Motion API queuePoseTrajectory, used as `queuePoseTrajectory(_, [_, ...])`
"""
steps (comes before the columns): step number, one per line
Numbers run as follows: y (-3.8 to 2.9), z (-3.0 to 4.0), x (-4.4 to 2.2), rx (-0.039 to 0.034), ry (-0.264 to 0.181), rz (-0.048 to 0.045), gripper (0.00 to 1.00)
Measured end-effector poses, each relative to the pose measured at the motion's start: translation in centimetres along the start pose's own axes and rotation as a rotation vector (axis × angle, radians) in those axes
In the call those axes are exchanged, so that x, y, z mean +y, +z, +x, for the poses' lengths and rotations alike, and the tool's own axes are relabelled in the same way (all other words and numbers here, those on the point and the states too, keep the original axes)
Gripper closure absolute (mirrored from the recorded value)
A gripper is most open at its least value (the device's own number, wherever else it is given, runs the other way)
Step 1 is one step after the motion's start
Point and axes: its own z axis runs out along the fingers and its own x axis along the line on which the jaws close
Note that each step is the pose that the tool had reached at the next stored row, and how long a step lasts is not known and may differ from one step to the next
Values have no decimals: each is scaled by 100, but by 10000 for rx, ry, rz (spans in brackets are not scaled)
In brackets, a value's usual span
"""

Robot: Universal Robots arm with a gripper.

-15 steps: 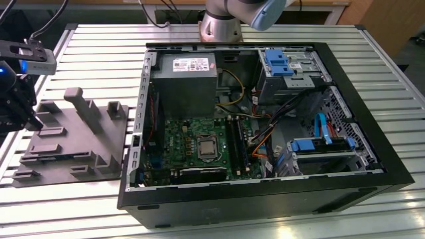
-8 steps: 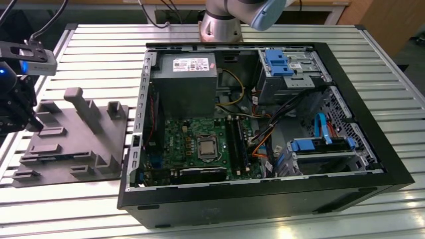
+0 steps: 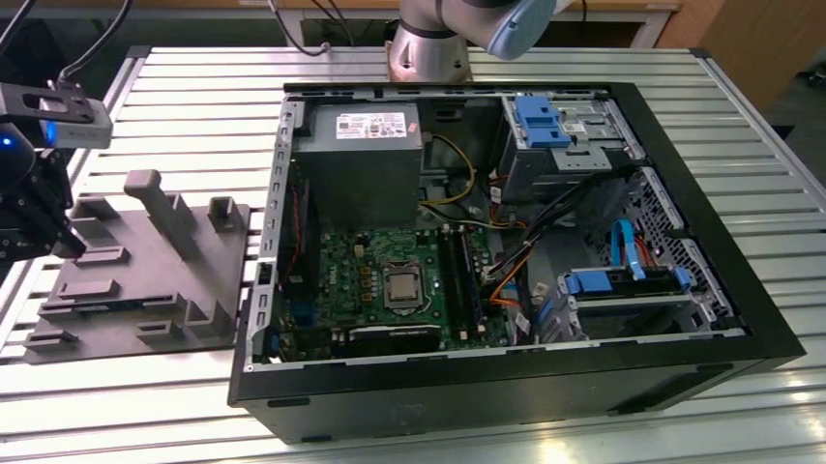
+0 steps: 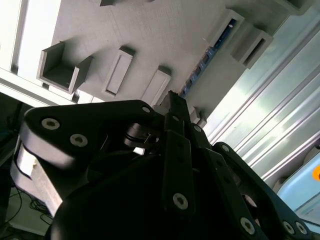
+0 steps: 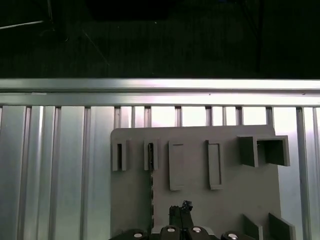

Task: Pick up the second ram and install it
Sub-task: 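Pick up the second ram and move it above second insertion slot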

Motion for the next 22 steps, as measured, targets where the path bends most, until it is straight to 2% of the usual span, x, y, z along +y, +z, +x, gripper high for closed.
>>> queuePoseTrajectory(8, [30, 18, -1, 8, -178, -5, 89])
queuePoseTrajectory(22, [87, 90, -4, 17, -408, -10, 89])
